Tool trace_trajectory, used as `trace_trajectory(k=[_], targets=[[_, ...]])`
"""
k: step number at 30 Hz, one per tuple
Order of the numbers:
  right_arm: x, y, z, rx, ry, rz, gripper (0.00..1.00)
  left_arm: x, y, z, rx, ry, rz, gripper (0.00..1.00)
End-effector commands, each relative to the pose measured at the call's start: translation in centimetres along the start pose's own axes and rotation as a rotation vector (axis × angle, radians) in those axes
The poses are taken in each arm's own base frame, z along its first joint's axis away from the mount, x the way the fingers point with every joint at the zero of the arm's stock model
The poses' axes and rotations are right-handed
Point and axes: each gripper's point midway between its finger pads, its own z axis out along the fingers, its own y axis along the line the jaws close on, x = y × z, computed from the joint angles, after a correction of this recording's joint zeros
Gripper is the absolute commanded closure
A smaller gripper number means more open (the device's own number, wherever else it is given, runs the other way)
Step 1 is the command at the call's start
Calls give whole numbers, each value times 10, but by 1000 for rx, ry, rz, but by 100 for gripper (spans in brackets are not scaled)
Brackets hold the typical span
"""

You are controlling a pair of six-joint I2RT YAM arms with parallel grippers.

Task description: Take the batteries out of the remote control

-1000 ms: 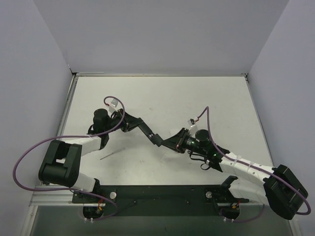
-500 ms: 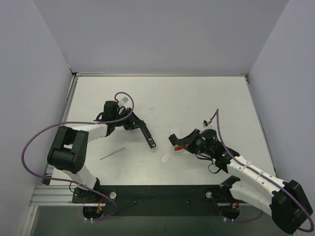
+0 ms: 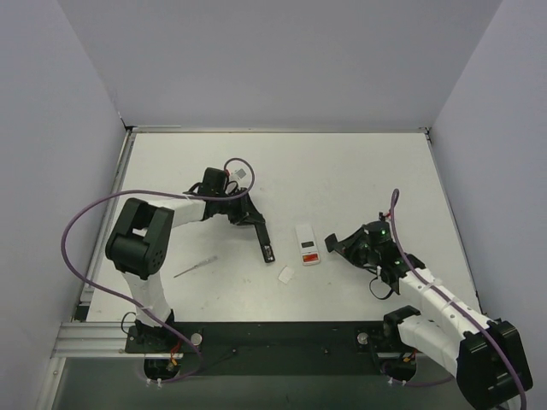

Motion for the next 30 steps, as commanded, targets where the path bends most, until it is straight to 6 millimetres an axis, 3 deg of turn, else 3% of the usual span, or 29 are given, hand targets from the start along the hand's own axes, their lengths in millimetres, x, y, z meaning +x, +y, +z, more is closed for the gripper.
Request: trace_trajectory(k=[1, 5, 12, 15, 21, 25, 26, 27, 30], targets=[[-3, -22, 4, 91, -13, -9, 100, 5, 1, 7, -24, 57, 41, 80], [-3, -34, 6, 128, -16, 4, 100, 6, 4, 8, -56, 68, 46, 63], [2, -51, 6, 187, -11, 24, 94, -3, 5, 7, -97, 68, 58, 54], [8, -55, 6, 198, 11, 30, 91, -4, 6, 8, -108, 79, 62, 36], [8, -60, -2, 249, 24, 22, 69, -11, -1, 1, -126, 75, 80, 33], [1, -55, -13, 263, 8, 11, 48, -18, -7, -18, -201, 43, 93, 23], [-4, -51, -16, 256, -12, 12, 46, -20, -7, -23, -224, 31, 94, 21], [-4, -52, -19, 266, -11, 10, 44, -25, -12, -32, -244, 6, 105, 10], [-8, -46, -27, 256, -23, 6, 40, -33, -14, -59, -348, -60, 117, 7]])
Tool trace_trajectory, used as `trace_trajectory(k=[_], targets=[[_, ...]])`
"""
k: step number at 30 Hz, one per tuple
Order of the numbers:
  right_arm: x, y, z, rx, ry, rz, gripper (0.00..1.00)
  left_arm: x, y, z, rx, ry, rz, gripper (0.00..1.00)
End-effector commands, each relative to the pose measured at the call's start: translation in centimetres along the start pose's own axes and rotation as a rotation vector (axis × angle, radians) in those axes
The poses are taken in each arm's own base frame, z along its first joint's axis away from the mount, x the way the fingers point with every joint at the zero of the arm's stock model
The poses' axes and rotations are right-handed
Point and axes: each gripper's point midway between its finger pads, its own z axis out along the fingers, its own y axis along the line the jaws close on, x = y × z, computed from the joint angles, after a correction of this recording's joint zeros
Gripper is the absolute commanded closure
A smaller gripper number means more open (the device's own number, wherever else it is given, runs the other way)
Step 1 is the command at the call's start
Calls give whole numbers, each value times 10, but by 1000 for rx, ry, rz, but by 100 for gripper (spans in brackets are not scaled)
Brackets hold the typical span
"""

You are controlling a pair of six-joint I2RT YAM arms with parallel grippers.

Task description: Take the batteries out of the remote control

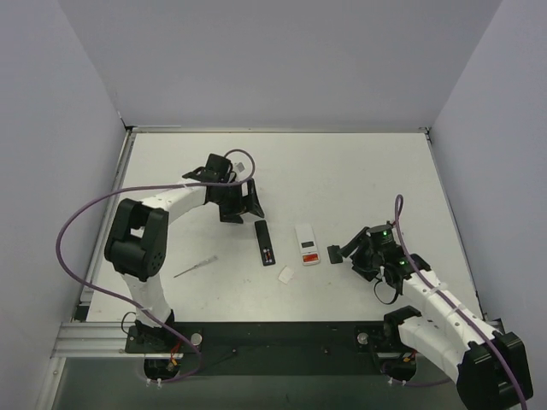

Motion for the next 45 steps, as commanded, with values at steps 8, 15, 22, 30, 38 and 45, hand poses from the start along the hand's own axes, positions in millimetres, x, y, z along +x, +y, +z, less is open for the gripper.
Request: trace_trajectory(k=[8, 15, 22, 30, 38, 45], targets=[[-20, 12, -27, -20, -69, -34, 38, -12, 63, -128, -471, -375, -305, 9], [-12, 18, -25, -29, -24, -52, 39, 6, 99, -184, -476, -726, -704, 11], [-12, 21, -27, -46, -31, -61, 39, 51, 126, -174, -578, -638, -1047, 5], [-11, 27, -33, -89, -46, -66, 41, 74, 130, -148, -509, -598, -1289, 18], [-10, 31, -35, -98, -44, -76, 42, 100, 154, -123, -578, -550, -1385, 23], [-9, 34, -35, -98, -49, -88, 43, 90, 157, -110, -584, -537, -1408, 28]])
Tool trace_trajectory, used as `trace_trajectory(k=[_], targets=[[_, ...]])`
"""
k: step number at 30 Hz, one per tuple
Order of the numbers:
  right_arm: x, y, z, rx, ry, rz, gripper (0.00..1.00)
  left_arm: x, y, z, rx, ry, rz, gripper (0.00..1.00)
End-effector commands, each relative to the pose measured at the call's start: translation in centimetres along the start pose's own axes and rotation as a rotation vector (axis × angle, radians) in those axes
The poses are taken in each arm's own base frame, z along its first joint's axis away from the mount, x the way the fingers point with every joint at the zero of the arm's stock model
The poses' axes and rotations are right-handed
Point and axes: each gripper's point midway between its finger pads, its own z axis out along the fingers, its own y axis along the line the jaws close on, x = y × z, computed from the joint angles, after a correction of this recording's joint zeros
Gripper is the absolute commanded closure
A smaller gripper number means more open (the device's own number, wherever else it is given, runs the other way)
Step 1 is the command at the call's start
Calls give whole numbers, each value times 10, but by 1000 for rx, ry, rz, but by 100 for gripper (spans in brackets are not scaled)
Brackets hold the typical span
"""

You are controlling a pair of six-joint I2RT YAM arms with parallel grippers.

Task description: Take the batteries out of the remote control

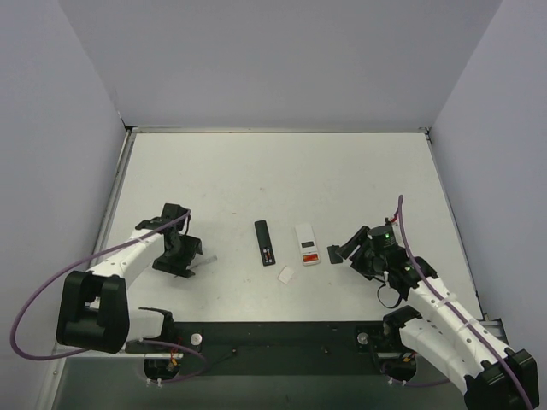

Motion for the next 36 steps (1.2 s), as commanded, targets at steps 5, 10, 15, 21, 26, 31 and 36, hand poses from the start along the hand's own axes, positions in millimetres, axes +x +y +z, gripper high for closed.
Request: trace_trajectory(k=[5, 10, 15, 21, 26, 31, 36], targets=[[-7, 14, -7, -11, -31, -25, 43, -11, -24, 12, -10, -43, -305, 29], [-5, 17, -7, -14, -25, -41, 43, -12, -21, 16, -34, -52, -313, 38], [-10, 19, -7, -7, -48, -54, 44, -13, -18, 18, -54, -57, -307, 54], [-10, 24, -9, -17, -49, -79, 44, -11, -17, 15, -47, -49, -290, 86], [-9, 36, -14, -58, -51, -161, 44, -3, -29, 6, 13, 6, -238, 100], [-9, 58, -23, -166, -81, -219, 44, 1, -45, -21, 73, 48, -148, 100], [-11, 76, -29, -258, -104, -242, 44, 7, -66, -52, 259, 91, -78, 100]])
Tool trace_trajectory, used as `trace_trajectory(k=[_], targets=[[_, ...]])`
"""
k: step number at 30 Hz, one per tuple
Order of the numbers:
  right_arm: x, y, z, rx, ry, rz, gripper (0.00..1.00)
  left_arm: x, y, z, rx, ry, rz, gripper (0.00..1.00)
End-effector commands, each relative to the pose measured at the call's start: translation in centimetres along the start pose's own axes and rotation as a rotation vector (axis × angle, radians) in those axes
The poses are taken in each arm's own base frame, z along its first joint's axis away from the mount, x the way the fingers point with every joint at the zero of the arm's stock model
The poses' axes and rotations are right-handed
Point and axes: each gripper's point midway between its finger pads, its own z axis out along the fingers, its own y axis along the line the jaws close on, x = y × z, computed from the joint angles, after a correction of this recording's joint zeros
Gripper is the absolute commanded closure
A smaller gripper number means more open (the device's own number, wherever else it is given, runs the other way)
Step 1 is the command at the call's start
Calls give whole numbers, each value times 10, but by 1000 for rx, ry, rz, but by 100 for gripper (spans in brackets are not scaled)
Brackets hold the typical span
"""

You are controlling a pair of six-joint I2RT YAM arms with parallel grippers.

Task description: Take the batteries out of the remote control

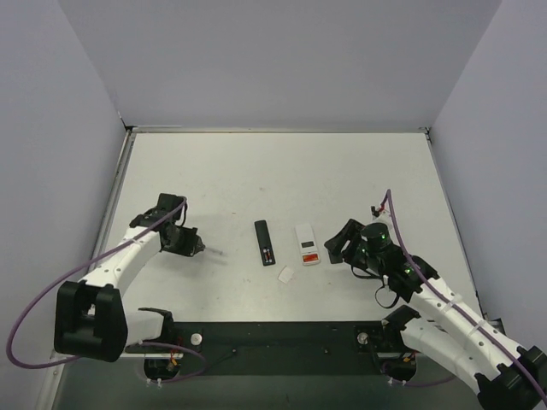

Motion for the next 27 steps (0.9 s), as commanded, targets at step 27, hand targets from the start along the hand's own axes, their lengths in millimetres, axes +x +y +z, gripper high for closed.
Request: trace_trajectory(k=[27], targets=[[14, 197, -17, -739, -42, -209, 52, 164, -109, -193, 1401, 456, 528, 100]])
